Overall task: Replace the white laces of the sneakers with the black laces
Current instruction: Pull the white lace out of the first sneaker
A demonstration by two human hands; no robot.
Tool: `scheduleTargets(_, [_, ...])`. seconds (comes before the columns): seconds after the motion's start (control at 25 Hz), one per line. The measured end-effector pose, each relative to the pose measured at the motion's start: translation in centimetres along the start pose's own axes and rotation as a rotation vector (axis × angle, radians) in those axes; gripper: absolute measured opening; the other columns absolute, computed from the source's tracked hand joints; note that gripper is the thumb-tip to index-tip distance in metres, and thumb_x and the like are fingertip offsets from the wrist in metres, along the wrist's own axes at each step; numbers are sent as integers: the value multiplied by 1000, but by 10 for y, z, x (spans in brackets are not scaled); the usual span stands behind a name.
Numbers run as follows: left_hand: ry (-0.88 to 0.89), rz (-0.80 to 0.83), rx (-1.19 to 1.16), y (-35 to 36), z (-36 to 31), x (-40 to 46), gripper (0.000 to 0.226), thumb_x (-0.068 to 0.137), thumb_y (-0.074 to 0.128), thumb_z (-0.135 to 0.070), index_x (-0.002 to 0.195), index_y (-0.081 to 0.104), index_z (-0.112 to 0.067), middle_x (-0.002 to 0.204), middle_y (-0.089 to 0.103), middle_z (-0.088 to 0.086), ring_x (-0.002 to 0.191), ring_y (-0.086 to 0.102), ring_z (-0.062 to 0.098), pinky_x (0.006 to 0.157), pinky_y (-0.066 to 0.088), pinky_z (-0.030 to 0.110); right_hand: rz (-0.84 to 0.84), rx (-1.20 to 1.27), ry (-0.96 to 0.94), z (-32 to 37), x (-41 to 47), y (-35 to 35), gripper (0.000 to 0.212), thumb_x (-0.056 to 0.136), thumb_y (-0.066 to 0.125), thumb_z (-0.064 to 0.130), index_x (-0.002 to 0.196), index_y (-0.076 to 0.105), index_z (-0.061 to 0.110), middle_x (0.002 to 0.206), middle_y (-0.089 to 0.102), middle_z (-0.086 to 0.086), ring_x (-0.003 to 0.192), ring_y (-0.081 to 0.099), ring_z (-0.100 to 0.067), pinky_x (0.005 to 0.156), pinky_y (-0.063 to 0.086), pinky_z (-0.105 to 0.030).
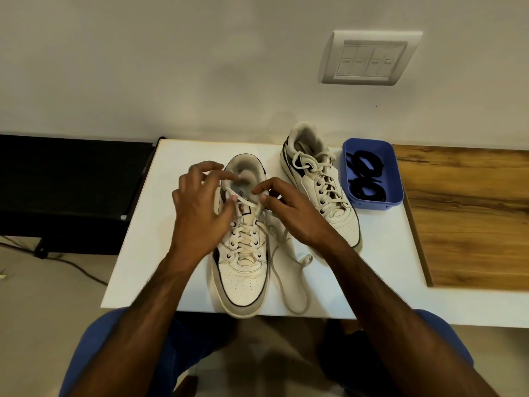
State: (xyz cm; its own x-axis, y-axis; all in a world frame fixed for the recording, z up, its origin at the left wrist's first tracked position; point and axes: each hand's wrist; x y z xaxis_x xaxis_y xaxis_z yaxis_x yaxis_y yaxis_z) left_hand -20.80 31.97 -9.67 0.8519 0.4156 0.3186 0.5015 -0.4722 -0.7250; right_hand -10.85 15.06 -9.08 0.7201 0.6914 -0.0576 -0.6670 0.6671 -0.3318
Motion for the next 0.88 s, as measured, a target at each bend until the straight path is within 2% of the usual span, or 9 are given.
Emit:
scheduleTargets(0.12, [227,133,226,10,-3,-4,29,89,67,-29,118,65,-32,146,47,-5,132,37,20,97,23,39,-3,8,-5,0,1,0,15,102,53,25,112,64,23,96,60,15,88,59,-5,85,50,-34])
scheduleTargets(0.24, [220,67,197,10,-5,-5,15,89,70,-22,103,70,-29,137,56,-5,127,41,19,95,22,38,-2,2,-4,2,-1,0,16,102,53,25,113,64,22,95,60,18,88,59,-2,85,50,-31])
scheduleTargets(0.32, [58,-71,39,8,-4,-1,6,91,64,-28,95,68,-30,127,58,-14,123,45,14,95,23,35,-4,-13,1,2,-1,-1,15,102,53,26,111,65,24,91,59,21,85,58,0,83,49,-29])
scheduleTargets(0.48, [-398,-354,-494,-6,9,3,16,89,59,-34,81,64,-46,104,56,-27,120,53,15,109,36,55,6,-13,17,3,-1,-1,16,102,53,28,112,64,26,93,59,20,88,60,-4,87,53,-37])
scheduleTargets(0.56, [-409,-379,-448,-8,4,3,12,89,58,-36,84,65,-44,104,56,-24,120,52,17,110,36,52,8,-12,17,3,-1,-2,16,102,52,28,113,64,25,93,58,19,86,59,-4,86,52,-37])
scheduleTargets(0.6, [-337,-345,-329,-7,1,2,9,89,58,-35,92,66,-39,110,56,-19,121,50,16,110,34,47,9,-8,15,4,-1,-2,16,102,52,27,113,64,24,92,58,18,85,58,-3,85,51,-36])
scheduleTargets(0.68, [-96,-191,-52,-3,-7,0,23,89,60,-33,110,65,-26,126,54,-7,126,43,16,101,25,36,8,1,13,4,-2,-1,15,103,53,27,112,64,24,92,58,19,85,58,-2,84,51,-35])
scheduleTargets(0.76, [92,0,151,6,-10,-3,34,88,59,-36,121,61,-27,139,49,-6,132,37,18,98,22,39,4,7,17,4,-1,-1,15,103,52,26,112,63,22,94,60,17,88,60,-5,86,52,-37])
scheduleTargets(0.88, [121,148,180,15,-5,-7,34,95,51,-43,127,61,-34,148,43,-10,137,28,16,102,17,41,0,20,24,2,1,0,13,102,52,24,110,62,22,97,61,11,90,61,-8,85,52,-37])
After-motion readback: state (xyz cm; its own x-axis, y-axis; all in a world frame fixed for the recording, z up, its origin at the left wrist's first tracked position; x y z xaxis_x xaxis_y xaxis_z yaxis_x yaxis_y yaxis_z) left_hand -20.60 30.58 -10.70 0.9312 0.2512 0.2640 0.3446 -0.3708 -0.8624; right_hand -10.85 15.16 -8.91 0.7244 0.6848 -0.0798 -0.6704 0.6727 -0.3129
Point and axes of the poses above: each hand's wrist, its own x-axis towards the middle knuckle, its own y-axis out of the palm, z = x × y
